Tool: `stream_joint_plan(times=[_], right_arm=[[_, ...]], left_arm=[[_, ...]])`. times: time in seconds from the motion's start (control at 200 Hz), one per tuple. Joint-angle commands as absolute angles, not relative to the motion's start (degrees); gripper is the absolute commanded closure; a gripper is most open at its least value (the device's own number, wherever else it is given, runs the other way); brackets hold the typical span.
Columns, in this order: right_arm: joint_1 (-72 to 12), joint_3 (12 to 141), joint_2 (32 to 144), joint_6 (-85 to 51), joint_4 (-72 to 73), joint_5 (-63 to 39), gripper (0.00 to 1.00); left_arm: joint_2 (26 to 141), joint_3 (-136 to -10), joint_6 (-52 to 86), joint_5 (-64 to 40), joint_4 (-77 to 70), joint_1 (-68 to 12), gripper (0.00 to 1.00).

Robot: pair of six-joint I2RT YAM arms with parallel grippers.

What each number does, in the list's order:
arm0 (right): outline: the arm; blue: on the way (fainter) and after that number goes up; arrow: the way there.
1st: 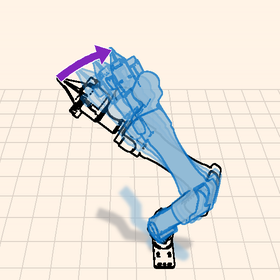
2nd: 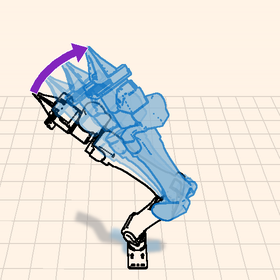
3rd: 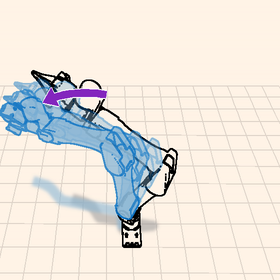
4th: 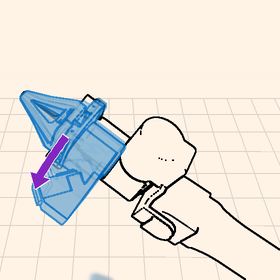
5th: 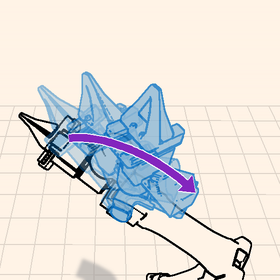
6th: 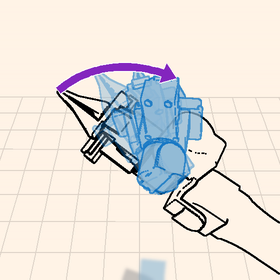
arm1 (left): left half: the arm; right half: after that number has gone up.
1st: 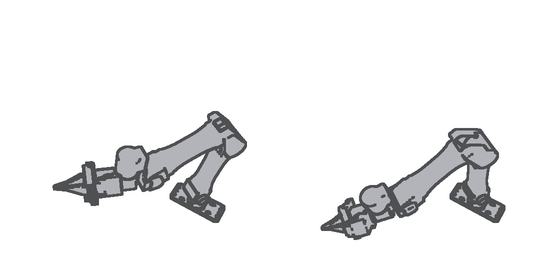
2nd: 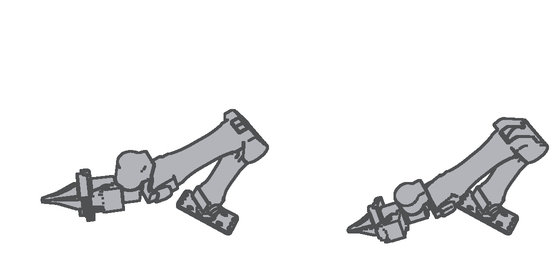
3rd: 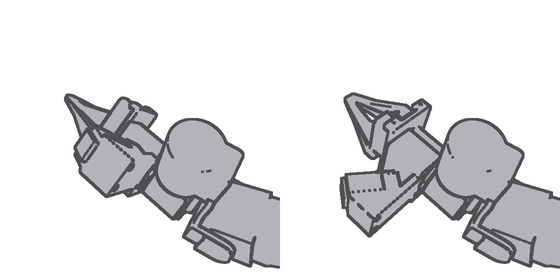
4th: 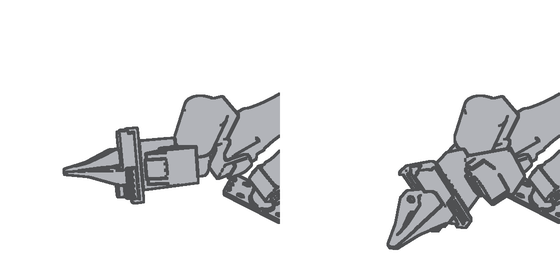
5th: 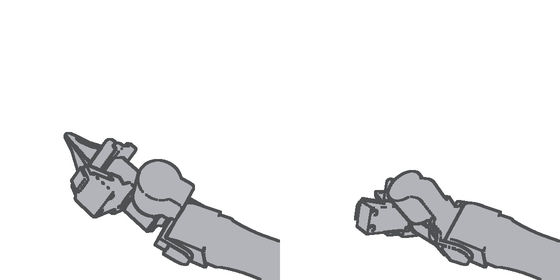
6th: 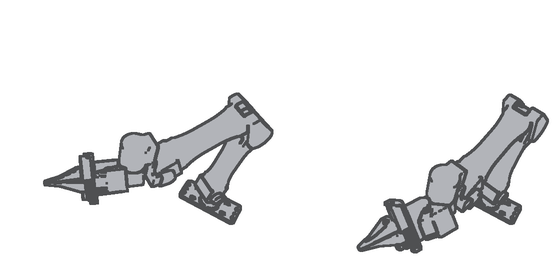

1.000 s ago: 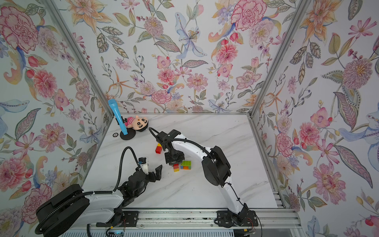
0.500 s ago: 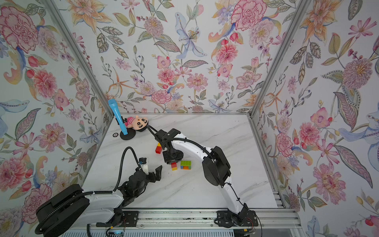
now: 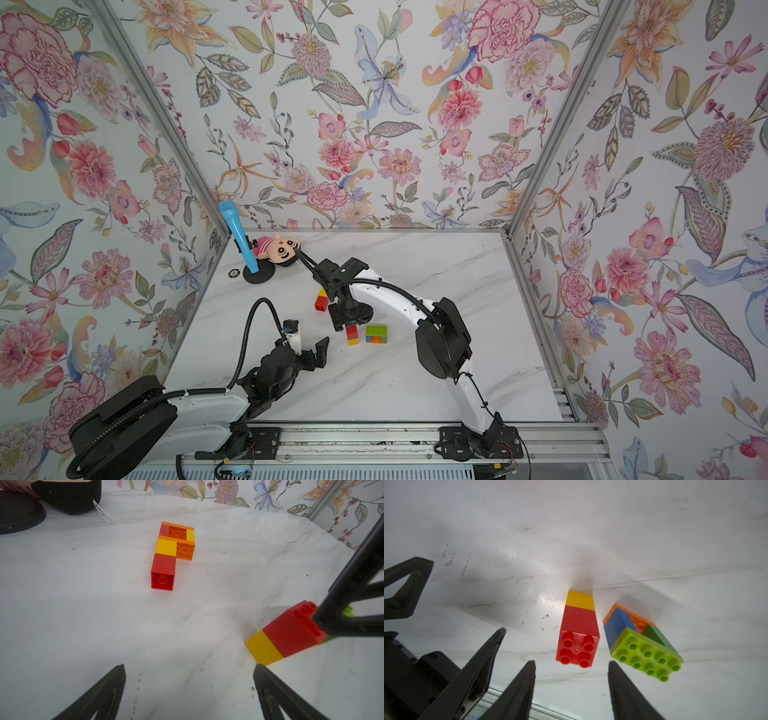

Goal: Assemble the letter p with lego
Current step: Assemble the lego brick with the lego brick, then pick up the lego brick from the center of the board.

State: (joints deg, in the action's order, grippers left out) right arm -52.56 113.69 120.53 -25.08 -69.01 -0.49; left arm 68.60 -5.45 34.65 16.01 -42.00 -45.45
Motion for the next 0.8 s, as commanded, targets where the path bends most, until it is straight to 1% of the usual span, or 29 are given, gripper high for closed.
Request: stream_joint_plan(times=[0.0,0.065,0.145,0.29,0.36,0.465,0.48,0.535,0.646,0.796], right_arm=[[-50.3,110.0,111.4,-16.3,-67.0,5.0,0.35],[-47.8,102.1,105.9,-11.7,-61.2,6.8,0.33],[-44.7,90.7,98.6,-5.7,-51.6,4.5,0.3],[-40.8,69.3,86.0,8.2,-31.1,-8.1,0.23],[-39.6,62.1,82.0,13.1,-23.6,-13.0,0.21],[-37.5,57.4,80.6,17.5,-18.7,-19.1,0.2],[-35.9,56.9,80.6,18.1,-18.3,-19.6,0.2],[-34.2,55.8,81.0,20.6,-18.0,-21.9,0.2],[-31.9,54.1,82.3,24.4,-17.9,-23.7,0.2],[-30.9,54.1,84.4,28.0,-19.3,-26.3,0.2]], left_arm=[[67.7,-7.6,31.6,10.9,-39.7,-46.1,0.01],[68.2,-8.2,30.8,8.6,-39.7,-46.8,0.01],[69.3,-9.4,29.5,8.1,-39.3,-49.4,0.01],[72.5,-10.1,30.2,7.8,-40.0,-51.4,0.01],[74.7,-12.7,30.7,7.2,-40.7,-51.4,0.01],[78.0,-14.4,32.4,6.8,-41.9,-51.4,0.01],[78.5,-14.6,32.8,6.8,-42.3,-51.4,0.01],[80.5,-15.4,33.8,6.8,-42.9,-51.3,0.01],[84.3,-17.7,35.0,7.3,-42.3,-51.2,0.01],[87.0,-19.0,37.3,7.2,-41.6,-49.5,0.01]])
